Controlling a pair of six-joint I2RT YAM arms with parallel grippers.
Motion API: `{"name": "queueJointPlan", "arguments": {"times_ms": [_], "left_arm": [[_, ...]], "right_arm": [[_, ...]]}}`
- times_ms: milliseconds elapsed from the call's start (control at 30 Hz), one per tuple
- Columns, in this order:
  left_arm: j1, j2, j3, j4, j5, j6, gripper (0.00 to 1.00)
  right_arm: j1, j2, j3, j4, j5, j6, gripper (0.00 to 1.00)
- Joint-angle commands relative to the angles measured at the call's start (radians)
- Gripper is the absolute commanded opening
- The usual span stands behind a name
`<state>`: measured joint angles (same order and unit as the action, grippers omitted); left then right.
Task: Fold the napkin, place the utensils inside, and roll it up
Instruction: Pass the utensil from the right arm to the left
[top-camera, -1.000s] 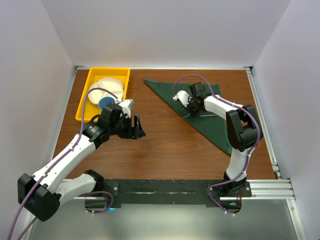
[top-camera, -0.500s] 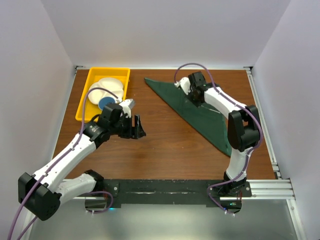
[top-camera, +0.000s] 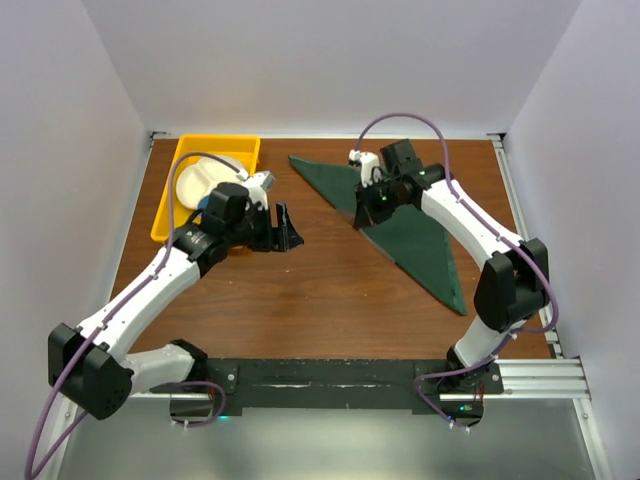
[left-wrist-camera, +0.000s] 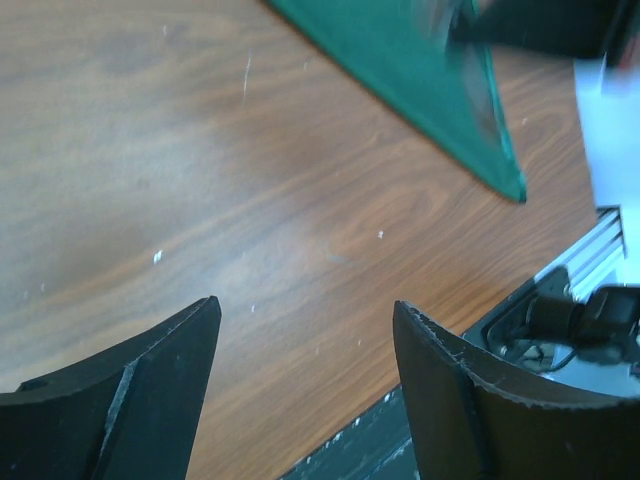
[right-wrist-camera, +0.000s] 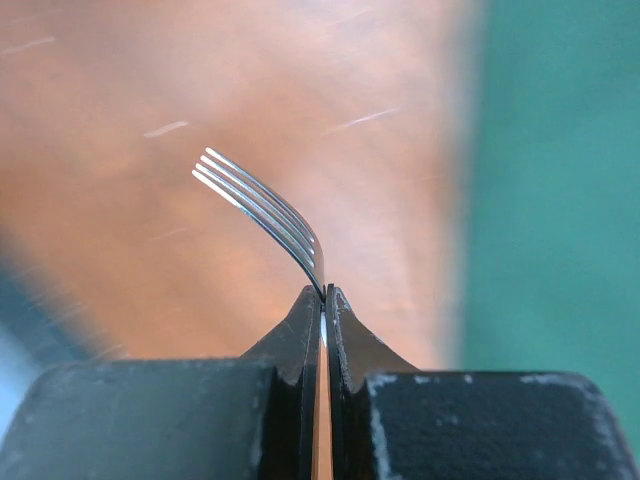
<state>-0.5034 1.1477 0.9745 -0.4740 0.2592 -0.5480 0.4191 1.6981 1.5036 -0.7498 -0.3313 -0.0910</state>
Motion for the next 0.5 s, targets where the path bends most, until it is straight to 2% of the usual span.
{"name": "queueJointPlan", "arguments": {"times_ms": [0,133,233,333,467], "left_arm": [[0.026,0.050,0.059,0.064,0.051,0.022,0.76],[0.023,0.089,0.064,0.070,0.081,0.095,0.76],[0.014,0.107,0.055,0.095,0.132,0.147,0.73],[-0.021,0.104,0.038,0.150,0.173,0.189,0.72],[-0.060,0.109,0.006,0.219,0.212,0.227,0.72]], "right_arm": [[0.020,0.001,-0.133,-0.010,-0.490,0.178,0.00],[0.047,-0.009,-0.209,0.020,-0.627,0.200,0.00],[0.052,-0.037,-0.269,0.098,-0.696,0.290,0.00],[0.055,-0.052,-0.319,0.199,-0.732,0.400,0.00],[0.078,-0.046,-0.322,0.202,-0.755,0.412,0.00]]}}
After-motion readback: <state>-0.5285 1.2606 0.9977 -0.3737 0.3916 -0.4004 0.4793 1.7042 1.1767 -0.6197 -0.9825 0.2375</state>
